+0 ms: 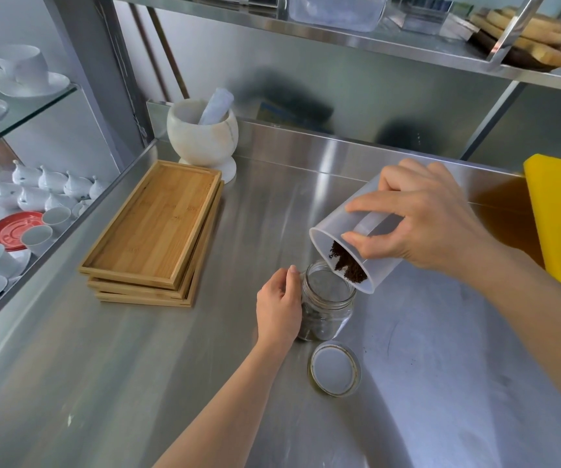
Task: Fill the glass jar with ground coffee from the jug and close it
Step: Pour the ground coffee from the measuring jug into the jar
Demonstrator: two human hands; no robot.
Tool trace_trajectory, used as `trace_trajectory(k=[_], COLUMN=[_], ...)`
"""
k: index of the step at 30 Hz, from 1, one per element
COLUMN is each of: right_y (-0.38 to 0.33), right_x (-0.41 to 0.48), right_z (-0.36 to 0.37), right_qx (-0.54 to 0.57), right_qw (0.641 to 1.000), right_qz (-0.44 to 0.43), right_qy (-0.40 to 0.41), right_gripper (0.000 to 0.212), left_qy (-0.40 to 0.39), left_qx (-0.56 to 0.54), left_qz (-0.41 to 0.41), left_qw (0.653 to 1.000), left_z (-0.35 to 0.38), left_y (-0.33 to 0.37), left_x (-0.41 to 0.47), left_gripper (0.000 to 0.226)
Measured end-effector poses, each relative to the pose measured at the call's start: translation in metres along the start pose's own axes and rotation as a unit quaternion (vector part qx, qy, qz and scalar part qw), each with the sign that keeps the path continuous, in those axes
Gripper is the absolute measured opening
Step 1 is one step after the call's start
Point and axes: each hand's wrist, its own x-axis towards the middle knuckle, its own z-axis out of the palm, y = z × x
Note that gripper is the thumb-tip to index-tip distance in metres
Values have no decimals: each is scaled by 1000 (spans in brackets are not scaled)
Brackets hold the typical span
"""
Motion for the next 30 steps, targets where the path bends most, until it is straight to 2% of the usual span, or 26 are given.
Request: trace_trajectory(k=[3, 7, 17, 30], right_y=[0, 0, 0, 3], right_x=[1, 1, 1, -2], right_z=[1, 2, 4, 12], right_qx=[-6, -6, 3, -9], right_qw=[1000, 1000, 1000, 999], right_qz=[-2, -8, -12, -49], right_qy=[1, -1, -9, 6], right_gripper=[36, 42, 43, 30], left_qy=[2, 1, 1, -1], left_qx=[-1, 0, -2, -2], left_qz=[-3, -10, -5, -2], left_qw=[1000, 1000, 1000, 1000], left_z=[0, 0, 0, 0], left_y=[0, 1, 3, 3], left_x=[0, 0, -1, -1], left_gripper=[43, 43, 41, 41])
